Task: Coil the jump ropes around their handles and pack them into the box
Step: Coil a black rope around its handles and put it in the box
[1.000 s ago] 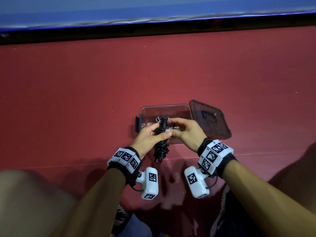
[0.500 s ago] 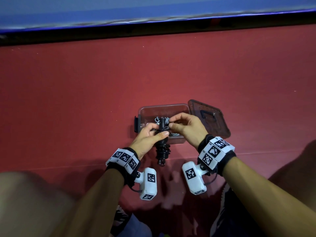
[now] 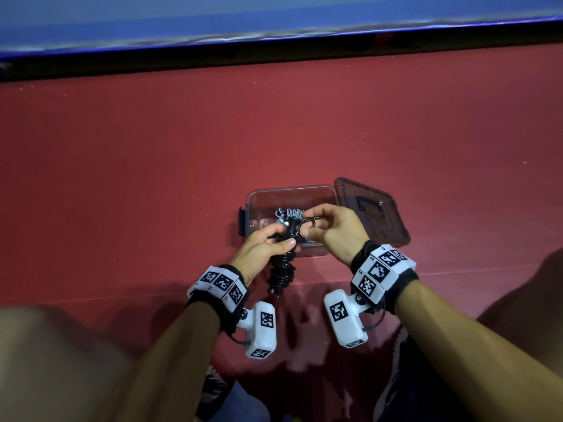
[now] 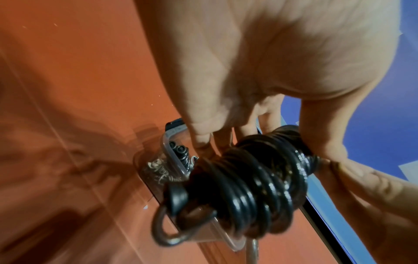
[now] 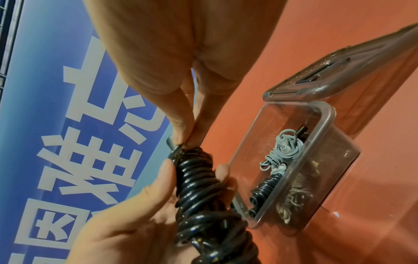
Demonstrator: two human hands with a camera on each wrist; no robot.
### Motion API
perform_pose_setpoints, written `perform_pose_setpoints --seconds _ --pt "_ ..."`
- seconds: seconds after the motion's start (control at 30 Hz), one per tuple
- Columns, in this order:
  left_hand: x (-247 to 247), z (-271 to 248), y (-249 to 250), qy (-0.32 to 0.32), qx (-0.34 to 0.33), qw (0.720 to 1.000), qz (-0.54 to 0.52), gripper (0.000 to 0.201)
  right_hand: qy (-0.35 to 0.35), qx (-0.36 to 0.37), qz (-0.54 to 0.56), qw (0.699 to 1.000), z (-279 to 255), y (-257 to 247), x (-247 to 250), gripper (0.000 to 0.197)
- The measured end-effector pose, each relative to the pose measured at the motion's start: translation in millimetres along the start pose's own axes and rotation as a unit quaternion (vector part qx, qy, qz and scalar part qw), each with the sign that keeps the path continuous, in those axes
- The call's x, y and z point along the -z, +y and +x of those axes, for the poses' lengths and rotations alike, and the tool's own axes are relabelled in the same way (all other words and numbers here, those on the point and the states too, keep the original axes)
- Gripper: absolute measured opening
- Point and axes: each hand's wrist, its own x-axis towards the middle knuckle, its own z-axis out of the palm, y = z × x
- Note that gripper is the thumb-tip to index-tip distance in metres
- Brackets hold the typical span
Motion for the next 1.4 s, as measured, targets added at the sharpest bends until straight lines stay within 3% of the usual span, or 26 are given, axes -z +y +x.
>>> perform_pose_setpoints --seconds 0.37,0.73,0.87,1.13,1.4 --pt "-5 -1 6 0.005 -0.002 0.999 -0.036 0.039 -0.004 0.0 0.067 0.998 0 3 -2 0.005" --pt "-11 -4 8 0.006 -0.005 0.999 -0.049 0.022 -0.015 0.021 0.031 0.999 0 -1 -3 0.013" --pt "-8 -4 8 0.022 -0.023 0.999 -0.037 0.026 -0.018 0.011 0.016 1.0 -4 0 -1 0.002" --pt "-6 0 7 0.053 -0.031 0.997 -0.047 0.051 -0.012 0.015 0.098 0.995 -1 2 -2 0.005" --pt "-6 3 7 0.079 -0.023 0.996 -0.044 0.035 -0.042 0.032 0.06 0.997 -4 -1 -3 0.015"
